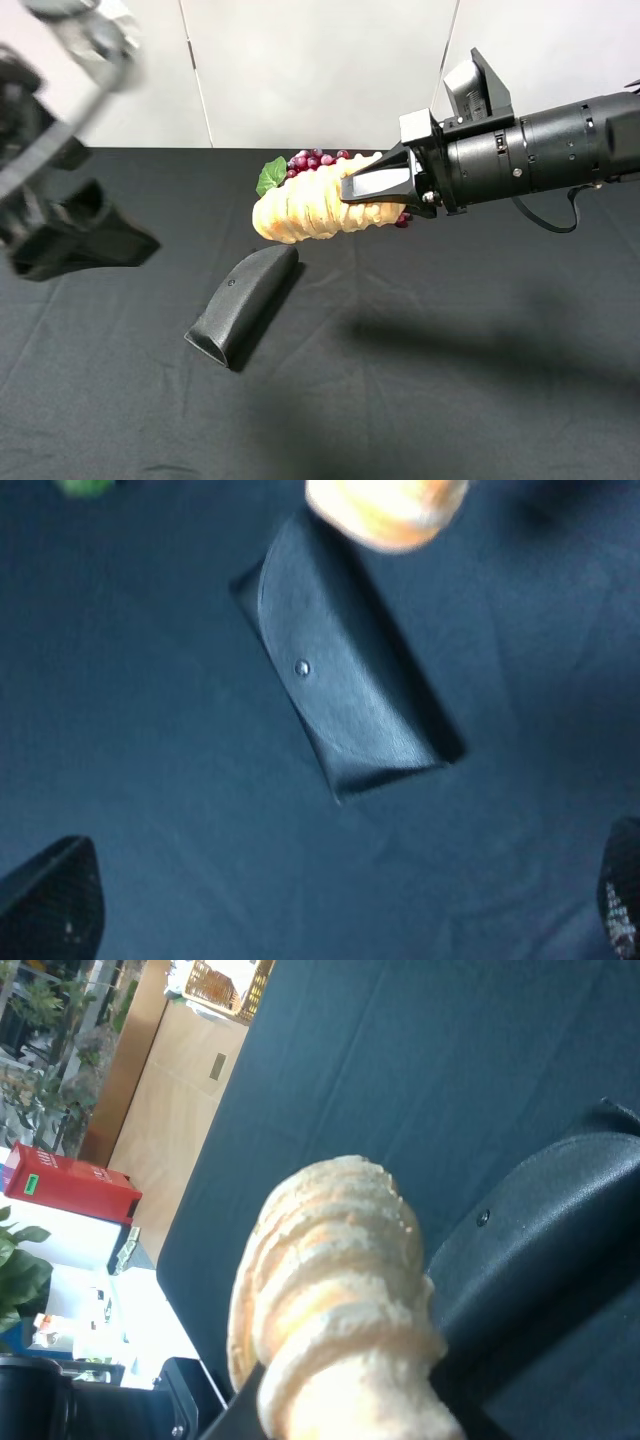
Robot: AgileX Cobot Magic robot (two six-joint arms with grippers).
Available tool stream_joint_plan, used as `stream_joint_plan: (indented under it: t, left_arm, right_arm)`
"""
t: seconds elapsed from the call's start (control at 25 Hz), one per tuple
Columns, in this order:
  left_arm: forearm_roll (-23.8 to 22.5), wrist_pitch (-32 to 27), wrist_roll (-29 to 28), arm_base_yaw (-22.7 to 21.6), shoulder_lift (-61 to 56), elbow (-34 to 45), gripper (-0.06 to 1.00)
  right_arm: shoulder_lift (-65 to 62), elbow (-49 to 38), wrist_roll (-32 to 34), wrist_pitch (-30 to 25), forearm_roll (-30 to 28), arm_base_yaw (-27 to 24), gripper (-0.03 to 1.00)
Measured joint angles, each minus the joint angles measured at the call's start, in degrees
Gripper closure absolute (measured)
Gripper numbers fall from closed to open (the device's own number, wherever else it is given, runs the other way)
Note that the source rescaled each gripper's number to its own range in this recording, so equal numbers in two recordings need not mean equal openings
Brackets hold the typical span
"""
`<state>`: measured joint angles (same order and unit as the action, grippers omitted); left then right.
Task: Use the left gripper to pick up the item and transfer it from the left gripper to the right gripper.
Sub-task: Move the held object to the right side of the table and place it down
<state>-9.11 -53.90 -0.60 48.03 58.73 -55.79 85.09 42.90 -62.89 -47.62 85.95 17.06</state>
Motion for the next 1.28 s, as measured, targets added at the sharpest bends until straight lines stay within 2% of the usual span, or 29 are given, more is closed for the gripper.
stream_joint_plan:
  t: [0.12,0.36,0.52,0.6,0.96,1.12,1.28]
  left_arm:
    - [-1.4,-2.1,-4.4,0.0,-3.6,0.0,-0.05]
    - [-7.1,-9.3,-11.4,0.0,-11.6,0.0,-0.05]
    - [-8.5,-13.1,-12.8,0.0,-18.0,1.3,-0.05]
    - [-8.5,-13.1,-12.9,0.0,-21.4,3.4,-0.05]
    - [-3.7,-13.1,-12.8,0.0,-36.3,17.2,-0.05]
    - [-1.3,-10.9,-12.5,0.0,-41.0,22.1,-0.04]
    - [0.5,-9.0,-9.3,0.0,-44.6,25.4,-0.04]
  right_arm:
    - [0.0,0.0,0.0,0.0,0.0,0.0,0.95]
    - [0.0,0.0,0.2,0.0,0.0,0.0,0.95]
    - [0.0,0.0,0.2,0.1,0.0,0.0,0.95]
    - [0.0,0.0,0.3,0.1,0.0,0.0,0.95]
    - [0.0,0.0,0.9,0.2,-0.2,0.0,0.95]
    - [0.0,0.0,0.9,0.2,-0.9,0.0,0.95]
    - [0.0,0.0,1.6,0.2,-1.3,0.0,0.97]
